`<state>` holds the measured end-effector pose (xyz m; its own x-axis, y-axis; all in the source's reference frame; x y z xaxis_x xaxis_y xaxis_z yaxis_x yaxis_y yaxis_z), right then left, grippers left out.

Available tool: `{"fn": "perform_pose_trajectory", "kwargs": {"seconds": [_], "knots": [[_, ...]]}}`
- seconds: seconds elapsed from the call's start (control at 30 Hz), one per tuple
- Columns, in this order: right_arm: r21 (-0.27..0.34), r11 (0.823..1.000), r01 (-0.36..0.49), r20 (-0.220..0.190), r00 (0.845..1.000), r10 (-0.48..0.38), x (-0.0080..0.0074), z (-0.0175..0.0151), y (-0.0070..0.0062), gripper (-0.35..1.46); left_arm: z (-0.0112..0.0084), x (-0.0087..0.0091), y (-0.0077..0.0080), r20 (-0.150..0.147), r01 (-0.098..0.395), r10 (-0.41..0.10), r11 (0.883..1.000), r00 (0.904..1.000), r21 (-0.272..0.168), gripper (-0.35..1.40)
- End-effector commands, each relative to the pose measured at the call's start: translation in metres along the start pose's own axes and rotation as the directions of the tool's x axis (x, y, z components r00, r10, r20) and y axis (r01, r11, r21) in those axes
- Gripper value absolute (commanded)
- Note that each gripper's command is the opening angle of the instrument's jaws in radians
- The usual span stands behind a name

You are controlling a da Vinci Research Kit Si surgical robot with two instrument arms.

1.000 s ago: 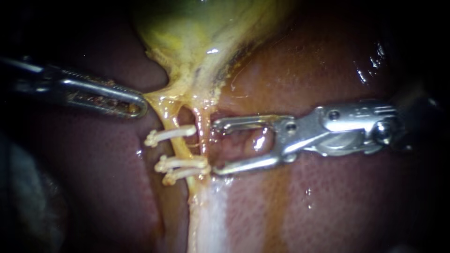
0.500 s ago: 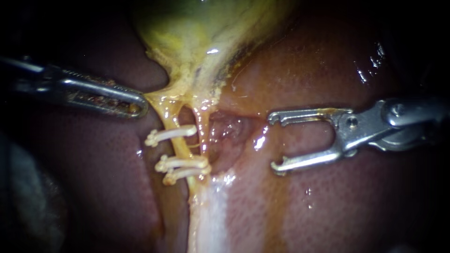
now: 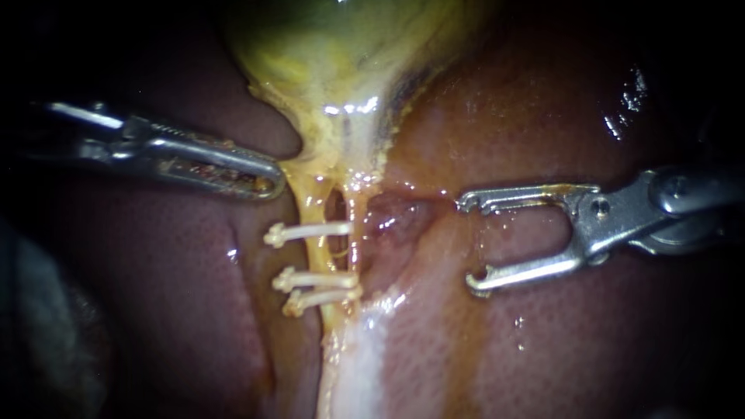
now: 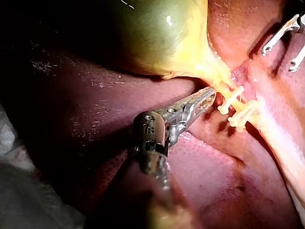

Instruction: Going back third clip left tube

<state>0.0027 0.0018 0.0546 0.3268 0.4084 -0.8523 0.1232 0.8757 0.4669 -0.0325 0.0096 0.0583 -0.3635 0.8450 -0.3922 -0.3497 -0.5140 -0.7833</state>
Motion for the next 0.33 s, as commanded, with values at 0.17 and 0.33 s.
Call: {"fn": "perform_pose_trajectory", "kwargs": {"seconds": [0.17,0.33], "knots": [[0.0,1.0,0.0,0.0,1.0,0.0,0.0,0.0,0.0,0.5,0.0001,-0.0001,-0.0001,0.003,0.0,0.0,1.0,1.0,0.0,-0.35],[-0.001,1.0,0.0,0.0,1.0,0.0,0.0002,0.0003,-0.0003,0.5,0.0,-0.0001,-0.0001,0.004,0.0,0.0,1.0,1.0,-0.001,-0.35]]}}
